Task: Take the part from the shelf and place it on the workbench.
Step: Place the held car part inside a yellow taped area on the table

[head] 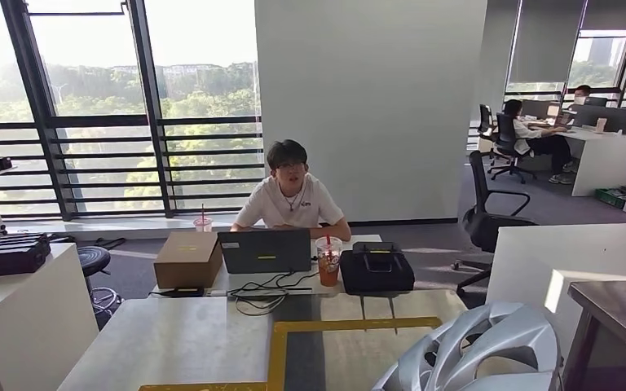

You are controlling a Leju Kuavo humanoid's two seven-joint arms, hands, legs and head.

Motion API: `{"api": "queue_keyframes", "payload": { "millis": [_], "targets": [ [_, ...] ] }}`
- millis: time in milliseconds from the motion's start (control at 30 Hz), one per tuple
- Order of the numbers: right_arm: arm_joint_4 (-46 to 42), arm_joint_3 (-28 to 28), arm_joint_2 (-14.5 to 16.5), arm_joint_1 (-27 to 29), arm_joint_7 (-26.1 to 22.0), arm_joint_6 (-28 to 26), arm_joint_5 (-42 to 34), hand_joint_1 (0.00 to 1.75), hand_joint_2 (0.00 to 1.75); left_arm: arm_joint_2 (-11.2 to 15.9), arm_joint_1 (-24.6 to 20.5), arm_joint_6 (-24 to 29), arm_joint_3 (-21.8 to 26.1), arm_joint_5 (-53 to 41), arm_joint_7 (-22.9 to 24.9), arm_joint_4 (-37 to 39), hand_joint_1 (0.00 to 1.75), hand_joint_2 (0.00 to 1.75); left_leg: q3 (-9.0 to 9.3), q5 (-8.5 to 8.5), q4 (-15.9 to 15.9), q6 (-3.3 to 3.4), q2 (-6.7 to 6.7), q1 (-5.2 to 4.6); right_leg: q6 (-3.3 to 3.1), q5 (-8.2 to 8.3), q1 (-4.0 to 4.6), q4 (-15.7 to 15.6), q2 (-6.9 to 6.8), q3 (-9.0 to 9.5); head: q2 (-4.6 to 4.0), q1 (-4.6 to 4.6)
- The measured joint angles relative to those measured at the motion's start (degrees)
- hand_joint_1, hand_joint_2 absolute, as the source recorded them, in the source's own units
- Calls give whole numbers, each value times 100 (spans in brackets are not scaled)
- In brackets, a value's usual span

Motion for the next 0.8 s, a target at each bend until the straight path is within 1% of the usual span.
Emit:
{"api": "queue_keyframes", "payload": {
  "millis": [33, 100, 133, 167, 233, 267, 300, 333, 367, 400, 433, 467, 500, 533, 567, 600, 633, 667, 700, 733, 767, 800],
  "targets": [
    [30, -44, -3, 17, 1, 4, 10, 175, 175, 1, 3, 1, 0, 3, 3, -2, 0, 175, -1, -15, -5, 24, 1, -16, 29, -2, 4, -9, 0, -1, 0, 1],
    [72, -103, -8, 39, 8, 8, 24, 175, 175, -7, 10, 1, -1, 9, 6, -6, 0, 175, 65, 74, -83, 97, 0, 5, 81, -40, 10, 32, -6, -19, 0, 2],
    [87, -128, -11, 42, 13, 10, 28, 175, 175, -10, 9, 1, -1, 10, 7, -8, 0, 175, 102, 105, -126, 126, 2, 19, 88, -112, 12, 164, -9, -82, 0, 7],
    [100, -150, -15, 42, 16, 10, 31, 175, 175, -15, 8, 1, -1, 11, 8, -9, 0, 175, 138, 131, -165, 149, 5, 33, 84, -232, 10, 419, -12, -208, 1, 11],
    [131, -179, -23, 59, 17, 13, 33, 175, 175, -19, 6, 0, -1, 11, 8, -8, 0, 175, 142, 132, -170, 172, 4, 24, 75, -544, -7, 1208, -13, -611, 1, 21],
    [149, -188, -27, 78, 18, 13, 33, 175, 175, -20, 6, -1, -1, 11, 8, -7, 0, 175, 142, 127, -168, 174, 0, 21, 94, -644, -19, 1548, -14, -797, 1, 23],
    [168, -197, -31, 95, 19, 14, 34, 175, 175, -20, 6, -1, -1, 10, 8, -5, 0, 175, 143, 119, -165, 172, -8, 21, 131, -661, -33, 1708, -15, -899, 1, 27],
    [184, -206, -35, 107, 20, 14, 34, 175, 175, -21, 6, -1, -1, 10, 8, -3, 0, 175, 146, 108, -155, 162, -18, 24, 187, -575, -52, 1607, -17, -873, 1, 30],
    [196, -214, -38, 112, 21, 14, 34, 175, 175, -21, 6, -1, -2, 10, 8, -1, 0, 175, 150, 91, -136, 144, -28, 30, 247, -417, -74, 1281, -22, -732, 0, 32],
    [203, -221, -41, 112, 22, 14, 34, 175, 175, -21, 7, -1, -2, 10, 8, 1, 0, 175, 149, 66, -104, 116, -38, 35, 297, -242, -97, 833, -31, -525, 0, 34],
    [209, -225, -42, 111, 22, 14, 34, 175, 175, -20, 6, -1, -2, 10, 9, 1, 0, 175, 141, 31, -62, 79, -46, 26, 311, -102, -105, 452, -37, -332, 0, 38],
    [214, -227, -43, 112, 22, 15, 33, 175, 175, -18, 7, -1, -2, 10, 9, 1, 0, 175, 131, -1, -25, 44, -52, 17, 289, -21, -106, 211, -40, -205, 0, 38],
    [219, -228, -44, 113, 22, 16, 33, 175, 175, -16, 8, -1, -2, 10, 10, 1, 0, 175, 124, -26, 3, 15, -54, 7, 247, 9, -99, 111, -39, -150, 0, 34],
    [225, -230, -46, 116, 25, 17, 37, 175, 175, -14, 9, -1, -1, 10, 10, 1, 0, 175, 121, -41, 15, -7, -54, 0, 195, 11, -83, 121, -33, -146, 0, 31],
    [229, -233, -48, 117, 34, 9, 49, 175, 175, -13, 9, -1, -1, 13, 11, 1, 0, 175, 122, -50, 19, -23, -51, 11, 151, 13, -91, 123, -30, -150, 0, 24],
    [233, -238, -50, 116, 57, -20, 83, 175, 175, -12, 10, -4, -1, 25, 22, 1, 0, 175, 111, -77, 47, -45, -43, 22, 122, 15, -99, 119, -27, -147, 0, 21],
    [240, -246, -51, 115, 89, -61, 133, 175, 175, -10, 9, -13, -1, 46, 38, -1, 0, 175, 70, -149, 142, -72, -35, 33, 89, 14, -109, 114, -26, -138, 0, 16],
    [256, -260, -52, 114, 125, -120, 192, 175, 175, -9, 9, -26, 0, 73, 58, -5, 0, 175, -29, -281, 357, -101, -26, 44, 62, 13, -119, 110, -27, -129, 0, 11],
    [288, -285, -54, 113, 158, -188, 260, 175, 175, -8, 9, -37, 1, 101, 87, -10, 0, 175, -186, -460, 693, -127, -19, 54, 46, 9, -115, 109, -28, -125, 0, 7],
    [338, -320, -56, 113, 182, -253, 333, 175, 175, -7, 10, -45, 1, 124, 109, -15, 0, 175, -378, -646, 1095, -144, -16, 62, 31, 5, -108, 110, -30, -125, 0, 2],
    [410, -367, -58, 114, 199, -326, 428, 175, 175, -7, 11, -47, 1, 140, 128, -18, 0, 175, -563, -781, 1460, -153, -15, 68, 26, 1, -99, 111, -31, -127, 0, 1],
    [495, -420, -62, 114, 215, -399, 546, 175, 175, -8, 12, -46, 1, 156, 147, -19, 0, 175, -676, -820, 1669, -152, -15, 72, 24, 0, -90, 112, -31, -128, 0, 1]
  ]
}}
